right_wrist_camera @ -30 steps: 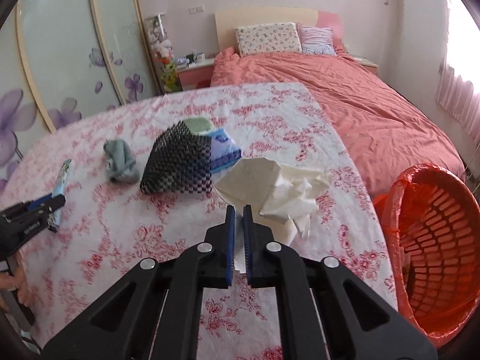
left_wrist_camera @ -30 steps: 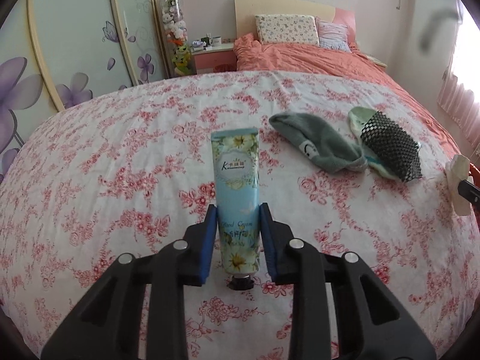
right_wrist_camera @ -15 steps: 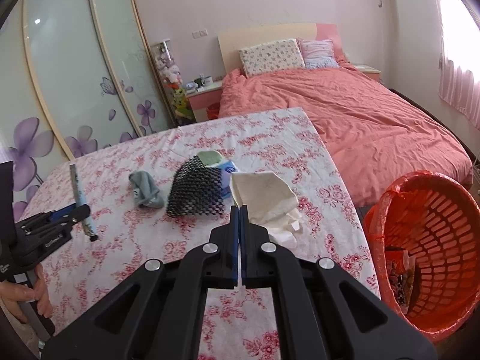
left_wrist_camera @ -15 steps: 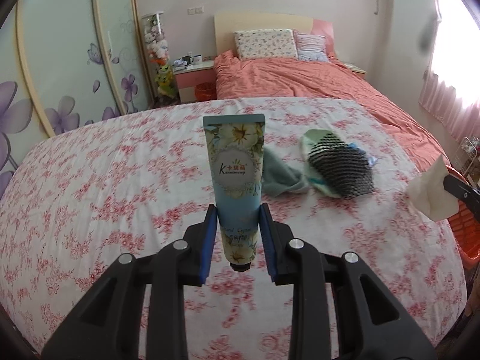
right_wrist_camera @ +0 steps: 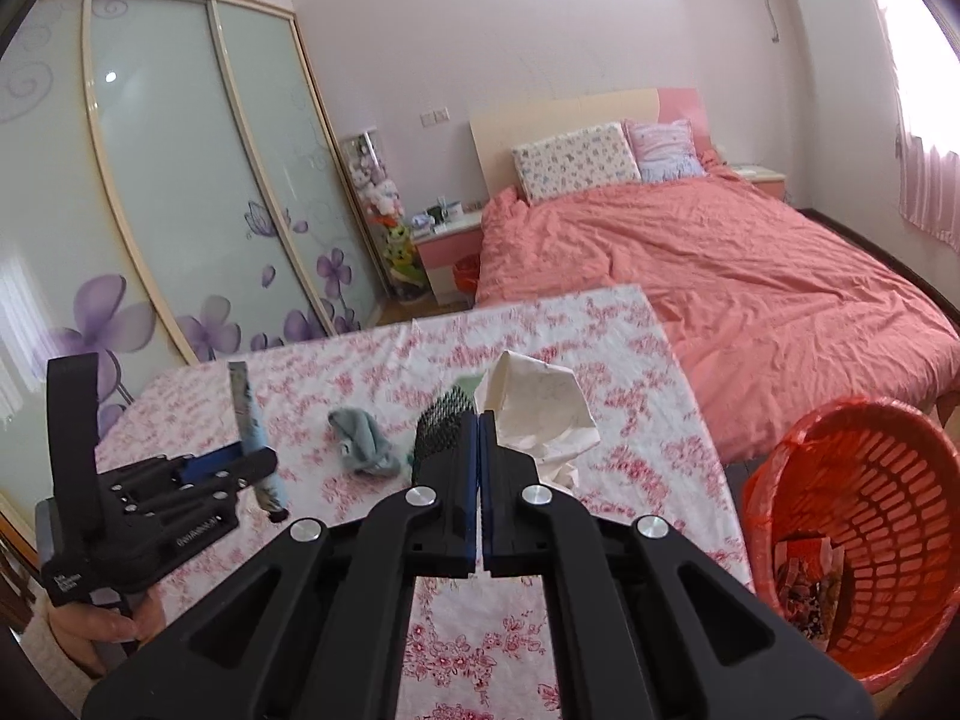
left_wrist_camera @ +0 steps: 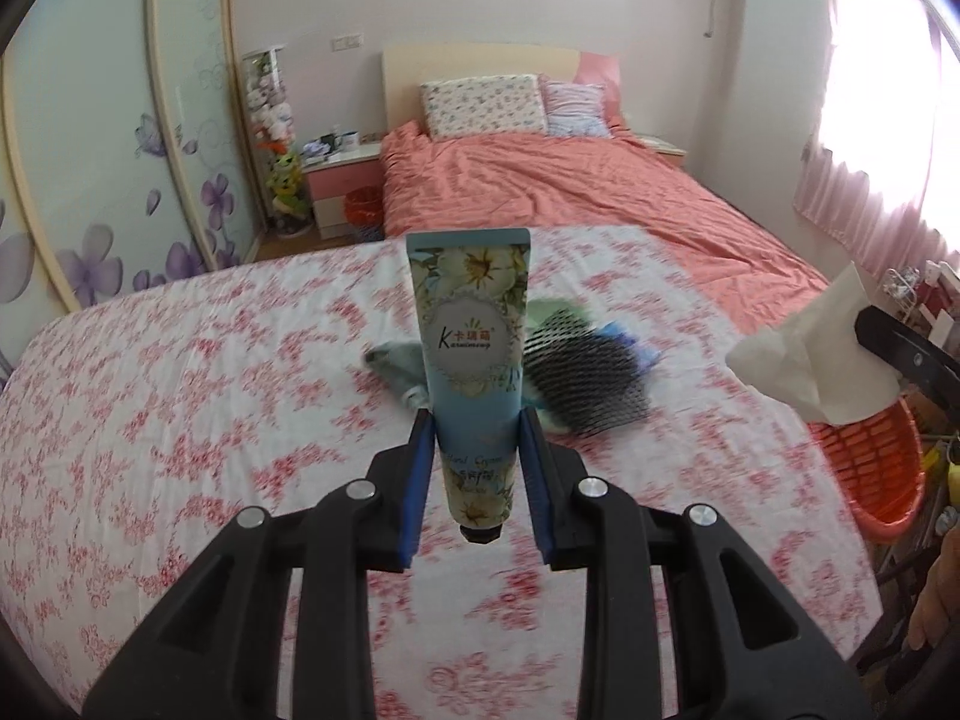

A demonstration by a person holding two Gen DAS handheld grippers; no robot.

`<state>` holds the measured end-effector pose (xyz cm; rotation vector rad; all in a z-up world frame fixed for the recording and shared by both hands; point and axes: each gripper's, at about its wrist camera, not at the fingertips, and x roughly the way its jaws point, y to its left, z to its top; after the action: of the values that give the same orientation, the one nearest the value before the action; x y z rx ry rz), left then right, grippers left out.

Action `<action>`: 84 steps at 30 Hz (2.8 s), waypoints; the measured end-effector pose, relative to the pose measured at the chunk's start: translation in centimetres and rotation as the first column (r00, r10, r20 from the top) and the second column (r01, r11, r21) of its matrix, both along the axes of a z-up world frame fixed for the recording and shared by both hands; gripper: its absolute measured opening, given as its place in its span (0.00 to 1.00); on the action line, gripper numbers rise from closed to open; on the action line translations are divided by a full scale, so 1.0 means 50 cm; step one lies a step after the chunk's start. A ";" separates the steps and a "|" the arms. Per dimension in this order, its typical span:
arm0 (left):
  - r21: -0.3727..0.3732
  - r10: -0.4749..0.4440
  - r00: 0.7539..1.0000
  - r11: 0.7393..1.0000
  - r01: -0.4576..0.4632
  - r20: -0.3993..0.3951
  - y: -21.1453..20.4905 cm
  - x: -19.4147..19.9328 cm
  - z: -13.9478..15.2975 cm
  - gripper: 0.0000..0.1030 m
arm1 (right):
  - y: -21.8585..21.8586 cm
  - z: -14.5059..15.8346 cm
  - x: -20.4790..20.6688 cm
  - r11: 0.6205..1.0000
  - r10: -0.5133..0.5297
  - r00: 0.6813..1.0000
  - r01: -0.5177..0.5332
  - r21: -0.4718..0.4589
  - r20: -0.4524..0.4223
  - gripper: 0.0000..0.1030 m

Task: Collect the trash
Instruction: 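Carry tube and tissue over the orange basket and open both tools, then grasp the grey-green sock with the left tool while the right tool grasps the black mesh pad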

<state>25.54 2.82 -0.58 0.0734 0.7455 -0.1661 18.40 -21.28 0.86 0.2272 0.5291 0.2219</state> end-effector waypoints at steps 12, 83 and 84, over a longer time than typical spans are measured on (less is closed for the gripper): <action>-0.037 -0.222 0.975 0.974 0.222 0.022 -0.197 -0.048 0.072 0.28 | -0.145 0.048 -0.074 0.992 -0.127 0.989 0.128 -0.004 0.070 0.01; -0.006 0.189 0.962 0.981 -0.194 -0.196 0.018 0.263 -0.203 0.22 | -0.052 -0.166 0.046 0.973 -0.165 0.972 0.132 -0.191 -0.168 0.71; -0.001 0.189 0.964 0.981 -0.193 -0.188 0.020 0.260 -0.203 0.17 | -0.042 -0.168 0.050 0.973 -0.157 0.973 0.123 -0.193 -0.169 0.71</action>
<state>38.54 3.84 -10.72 -0.0332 0.9336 0.0045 20.87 -23.38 -7.53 0.1066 0.7091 0.0134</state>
